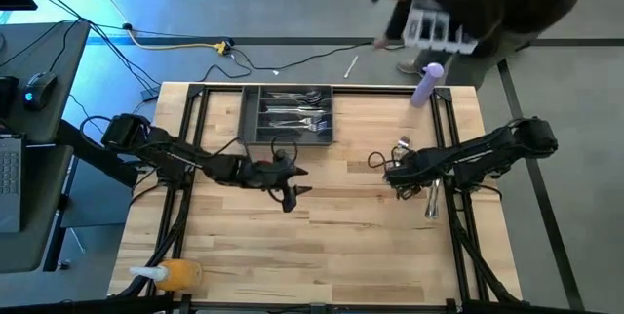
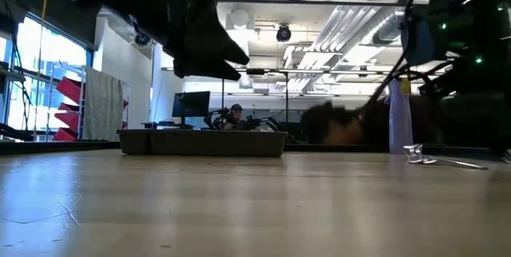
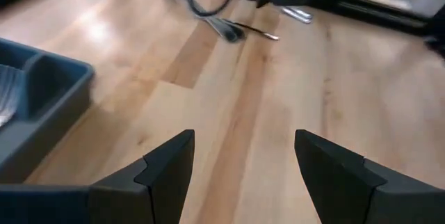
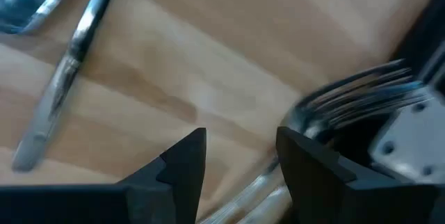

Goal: Sort silverware
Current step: Put the silver fork into the organizing bin

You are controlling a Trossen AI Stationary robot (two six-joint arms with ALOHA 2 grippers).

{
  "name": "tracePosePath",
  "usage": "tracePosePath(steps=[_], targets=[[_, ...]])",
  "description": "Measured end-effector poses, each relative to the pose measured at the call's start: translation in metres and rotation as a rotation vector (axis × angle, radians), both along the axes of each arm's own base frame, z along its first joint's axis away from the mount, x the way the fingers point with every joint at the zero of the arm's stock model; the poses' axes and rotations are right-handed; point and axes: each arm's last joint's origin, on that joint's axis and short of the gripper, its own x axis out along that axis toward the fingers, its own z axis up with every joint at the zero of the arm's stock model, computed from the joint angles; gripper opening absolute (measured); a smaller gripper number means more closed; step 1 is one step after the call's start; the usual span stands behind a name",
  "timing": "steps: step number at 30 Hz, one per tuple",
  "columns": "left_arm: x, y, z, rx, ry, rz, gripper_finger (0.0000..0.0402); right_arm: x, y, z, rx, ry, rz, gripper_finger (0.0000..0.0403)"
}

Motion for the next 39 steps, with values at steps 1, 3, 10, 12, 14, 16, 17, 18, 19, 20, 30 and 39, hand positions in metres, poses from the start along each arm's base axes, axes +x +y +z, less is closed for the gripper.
tracePosePath(steps=[1, 3, 10, 12, 14, 16, 17, 18, 19, 20, 30, 39], targets=[[-0.001, -0.001, -0.002, 0.021, 0.004, 0.009, 0.0227, 0.001, 0.002, 0.000, 0.000, -0.018, -0.025, 0.0163], [-0.004, -0.003, -0.004, 0.055, 0.017, 0.016, 0.0227, 0.001, 0.004, 0.000, -0.009, -0.022, -0.058, 0.0163], [-0.005, -0.004, -0.011, 0.078, 0.039, 0.014, 0.0227, 0.000, 0.005, 0.001, -0.068, -0.049, -0.310, 0.0147], [-0.004, -0.005, -0.015, 0.081, 0.055, 0.014, 0.0227, -0.001, 0.007, 0.001, -0.035, -0.034, -0.364, 0.0130], [-0.003, -0.005, -0.021, 0.092, 0.078, 0.010, 0.0227, 0.000, 0.011, 0.002, -0.007, -0.026, -0.382, 0.0106], [-0.002, -0.005, -0.026, 0.096, 0.097, 0.008, 0.0227, 0.003, 0.016, 0.005, -0.016, -0.019, -0.388, 0.0075], [-0.001, -0.005, -0.029, 0.097, 0.100, 0.008, 0.0227, 0.004, 0.019, 0.005, -0.028, -0.004, -0.390, 0.0056], [0.000, -0.005, -0.031, 0.098, 0.105, 0.007, 0.0227, 0.005, 0.023, 0.006, -0.041, 0.017, -0.390, 0.0036], [0.000, -0.006, -0.033, 0.100, 0.112, 0.006, 0.0227, 0.007, 0.027, 0.006, -0.049, 0.042, -0.384, 0.0018], [0.001, -0.006, -0.034, 0.100, 0.111, 0.006, 0.0227, 0.010, 0.032, 0.006, -0.054, 0.077, -0.379, 0.0010], [0.001, -0.006, -0.035, 0.145, 0.129, -0.021, 0.0227, 0.017, 0.060, -0.030, -0.104, 0.438, -0.326, 0.0000], [0.001, -0.006, -0.034, 0.141, 0.127, -0.028, 0.0227, 0.034, 0.059, -0.041, -0.077, 0.325, -0.300, 0.0000]])
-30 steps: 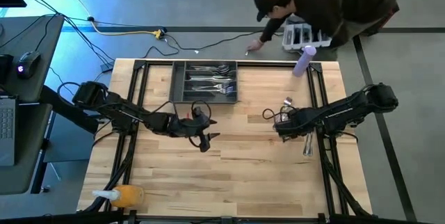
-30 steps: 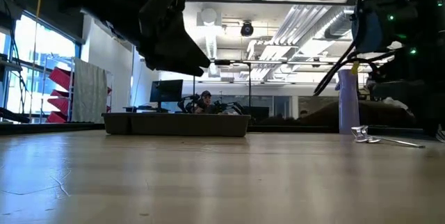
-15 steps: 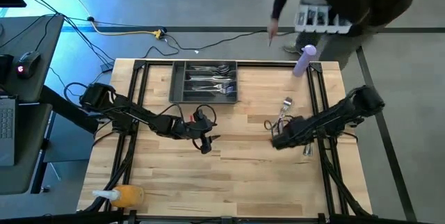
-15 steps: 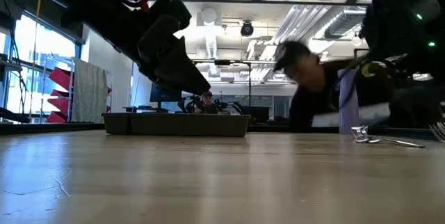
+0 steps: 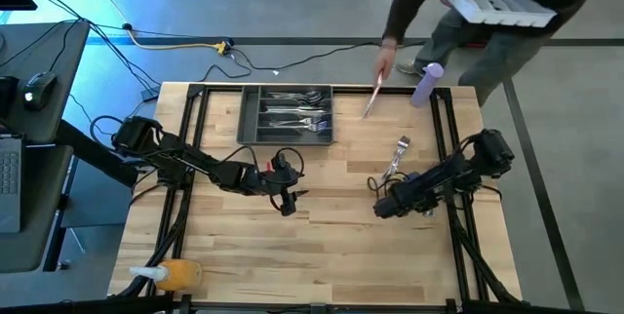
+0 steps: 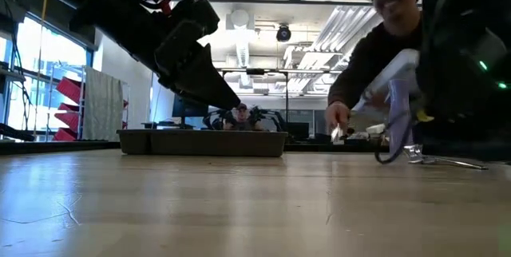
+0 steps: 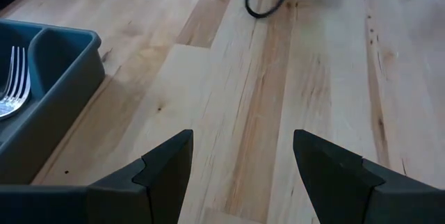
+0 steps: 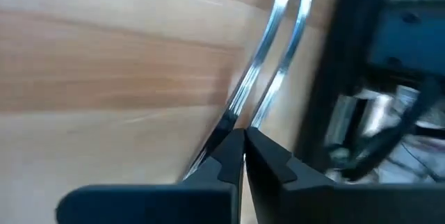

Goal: Sort silverware
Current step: Put the silver fork into the organizing bin

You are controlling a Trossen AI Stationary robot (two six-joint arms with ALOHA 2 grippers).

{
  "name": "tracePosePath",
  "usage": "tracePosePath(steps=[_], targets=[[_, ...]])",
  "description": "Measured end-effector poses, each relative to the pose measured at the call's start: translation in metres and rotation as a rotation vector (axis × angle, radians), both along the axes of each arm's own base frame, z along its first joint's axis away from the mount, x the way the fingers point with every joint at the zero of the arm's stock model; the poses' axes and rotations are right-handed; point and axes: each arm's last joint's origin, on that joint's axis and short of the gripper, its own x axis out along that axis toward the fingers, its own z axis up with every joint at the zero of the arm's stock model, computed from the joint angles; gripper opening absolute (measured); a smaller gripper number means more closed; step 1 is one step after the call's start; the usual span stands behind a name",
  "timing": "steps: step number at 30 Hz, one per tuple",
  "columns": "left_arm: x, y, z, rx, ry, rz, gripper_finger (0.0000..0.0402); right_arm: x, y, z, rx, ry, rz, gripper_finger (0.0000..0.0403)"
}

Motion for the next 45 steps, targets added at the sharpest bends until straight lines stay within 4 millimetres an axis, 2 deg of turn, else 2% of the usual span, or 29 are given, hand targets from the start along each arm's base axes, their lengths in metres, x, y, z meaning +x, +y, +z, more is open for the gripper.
tracePosePath(steps=[4, 7, 11, 15, 20, 24, 28, 35, 40, 45], targets=[[0.000, 0.000, 0.000, 0.000, -0.002, 0.001, 0.0227, 0.033, 0.009, 0.016, -0.023, -0.193, 0.101, 0.0000], [0.001, 0.000, 0.001, -0.002, -0.009, 0.001, 0.0227, 0.058, 0.018, 0.034, -0.050, -0.333, 0.245, 0.0000], [0.000, 0.000, 0.001, -0.003, -0.008, 0.000, 0.0227, 0.069, 0.023, 0.061, -0.109, -0.335, 0.417, 0.0000], [0.000, -0.002, 0.001, -0.004, -0.008, -0.006, 0.0227, 0.068, 0.024, 0.077, -0.138, -0.358, 0.562, 0.0000], [0.000, -0.004, 0.001, -0.004, -0.008, -0.013, 0.0227, 0.061, 0.017, 0.073, -0.012, -0.317, 0.822, 0.0001], [0.000, -0.004, 0.001, -0.008, -0.009, -0.011, 0.0227, 0.057, 0.007, 0.055, 0.136, -0.379, 0.987, 0.0020], [0.000, -0.005, 0.001, -0.011, -0.010, -0.011, 0.0227, 0.050, -0.006, 0.037, 0.247, -0.436, 1.038, 0.0070], [0.000, -0.005, 0.001, -0.012, -0.014, -0.010, 0.0227, 0.057, -0.012, 0.029, 0.277, -0.526, 1.184, 0.0162], [0.000, -0.005, 0.001, -0.012, -0.017, -0.010, 0.0227, 0.074, -0.003, 0.024, 0.334, -0.824, 1.187, 0.0171], [0.000, -0.004, 0.001, -0.008, -0.017, -0.004, 0.0227, 0.097, 0.008, 0.041, 0.315, -1.032, 1.237, 0.0161]])
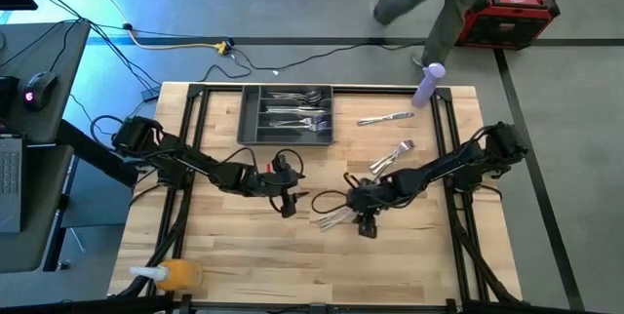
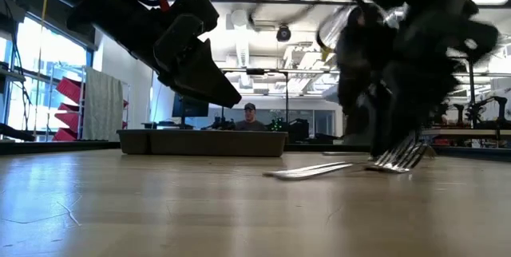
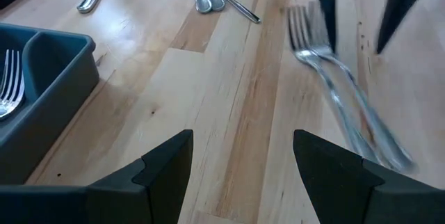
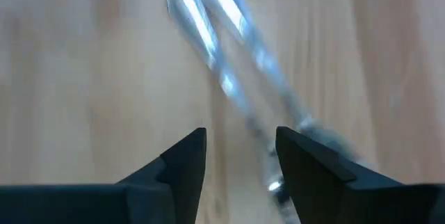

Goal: Sort silverware
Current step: Put the silver fork into the organizing bin

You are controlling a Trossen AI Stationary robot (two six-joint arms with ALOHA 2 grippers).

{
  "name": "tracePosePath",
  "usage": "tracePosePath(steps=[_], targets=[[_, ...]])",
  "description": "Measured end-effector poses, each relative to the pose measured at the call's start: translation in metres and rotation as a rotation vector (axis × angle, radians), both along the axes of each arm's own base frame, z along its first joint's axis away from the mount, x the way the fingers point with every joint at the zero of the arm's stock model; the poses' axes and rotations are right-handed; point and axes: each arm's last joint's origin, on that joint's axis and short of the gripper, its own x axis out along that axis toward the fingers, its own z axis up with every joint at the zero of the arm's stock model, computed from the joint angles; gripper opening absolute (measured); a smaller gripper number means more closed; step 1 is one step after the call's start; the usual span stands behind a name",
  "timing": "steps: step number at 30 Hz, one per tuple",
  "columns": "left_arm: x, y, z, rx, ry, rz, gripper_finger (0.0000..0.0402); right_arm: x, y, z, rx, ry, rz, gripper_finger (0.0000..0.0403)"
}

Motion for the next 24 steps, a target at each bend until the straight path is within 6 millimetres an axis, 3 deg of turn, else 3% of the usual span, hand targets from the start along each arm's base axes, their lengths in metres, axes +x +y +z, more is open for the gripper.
tracePosePath(steps=[3, 8, 13, 20, 24], targets=[[0.000, 0.000, 0.000, 0.000, 0.000, 0.000, 0.0227, 0.005, 0.000, 0.013, -0.047, 0.003, 0.042, 0.0159], [0.000, 0.000, 0.000, 0.000, 0.000, 0.001, 0.0227, 0.007, 0.001, 0.016, -0.155, -0.032, 0.134, 0.0159], [0.000, 0.000, 0.000, 0.000, -0.001, 0.001, 0.0227, 0.012, 0.008, -0.002, -0.221, -0.156, 0.189, 0.0159], [0.000, 0.000, 0.000, 0.000, -0.003, 0.001, 0.0227, 0.024, 0.005, -0.045, -0.276, -0.101, 0.223, 0.0155], [0.000, -0.001, 0.000, -0.013, -0.007, 0.005, 0.0227, 0.028, 0.002, -0.054, -0.240, -0.085, 0.145, 0.0115]])
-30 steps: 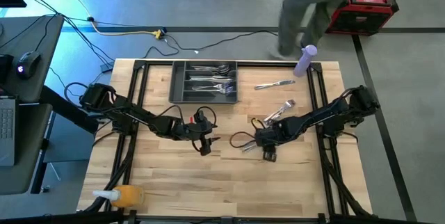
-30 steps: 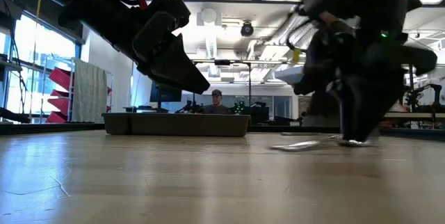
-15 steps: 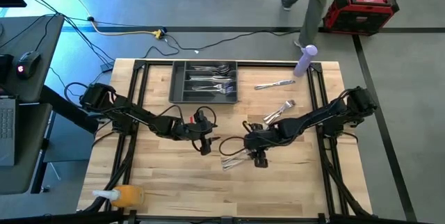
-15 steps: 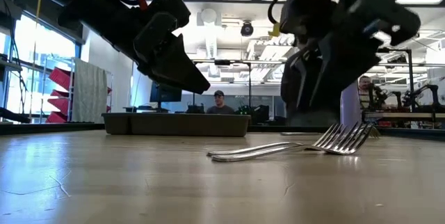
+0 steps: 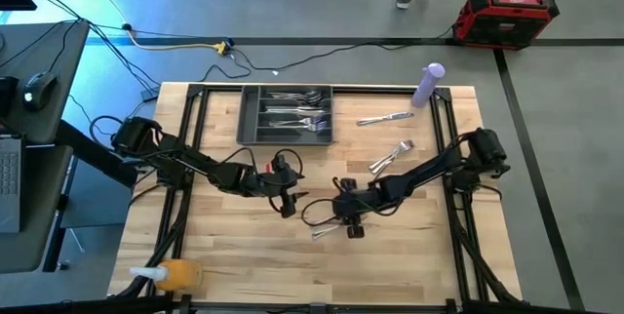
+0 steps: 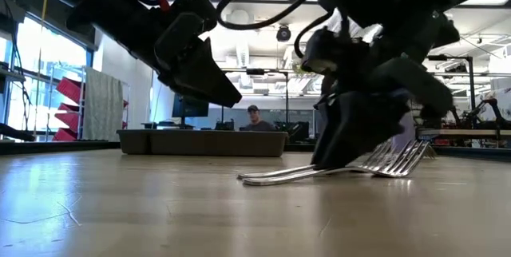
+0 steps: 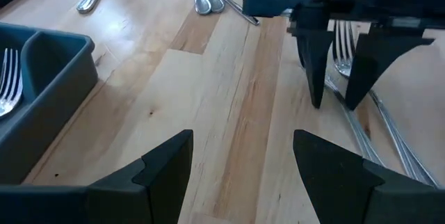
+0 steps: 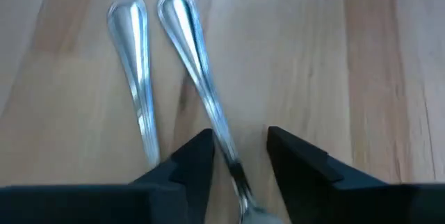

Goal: Sort silverware
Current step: Put the silver fork into the organizing bin

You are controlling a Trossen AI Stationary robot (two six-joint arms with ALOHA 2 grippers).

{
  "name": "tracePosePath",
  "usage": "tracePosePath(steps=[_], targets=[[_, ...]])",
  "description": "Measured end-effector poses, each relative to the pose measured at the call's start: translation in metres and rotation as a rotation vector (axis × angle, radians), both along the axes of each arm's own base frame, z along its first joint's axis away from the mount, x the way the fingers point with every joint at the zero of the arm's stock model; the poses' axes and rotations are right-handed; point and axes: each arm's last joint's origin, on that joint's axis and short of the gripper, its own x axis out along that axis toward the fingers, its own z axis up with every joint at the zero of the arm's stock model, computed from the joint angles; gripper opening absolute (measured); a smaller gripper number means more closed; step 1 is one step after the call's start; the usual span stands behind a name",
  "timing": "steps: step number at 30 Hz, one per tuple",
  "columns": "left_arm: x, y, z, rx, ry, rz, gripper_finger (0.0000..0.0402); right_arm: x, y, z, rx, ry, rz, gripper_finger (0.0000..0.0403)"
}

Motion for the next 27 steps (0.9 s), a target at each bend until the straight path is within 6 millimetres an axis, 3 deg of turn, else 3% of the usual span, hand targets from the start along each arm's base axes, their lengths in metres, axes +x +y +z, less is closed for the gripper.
tracePosePath(steps=[5, 13, 19, 23, 27], targets=[[0.004, 0.000, -0.009, -0.117, -0.017, 0.040, 0.0227, 0.001, 0.002, 0.000, -0.035, -0.039, -0.030, 0.0015], [0.017, -0.004, -0.002, -0.047, -0.144, -0.174, 0.0227, 0.009, 0.003, 0.005, -0.049, -0.139, -0.074, 0.0003], [0.030, -0.001, -0.031, -0.045, -0.057, -0.203, 0.0227, 0.010, -0.002, 0.014, -0.099, -0.180, -0.087, 0.0002], [0.045, -0.005, -0.043, -0.055, -0.034, -0.224, 0.0227, 0.010, -0.003, 0.030, -0.102, -0.241, -0.105, 0.0001], [0.057, -0.007, -0.050, -0.035, 0.029, -0.235, 0.0227, 0.009, 0.000, 0.032, -0.095, -0.244, -0.091, 0.0001]])
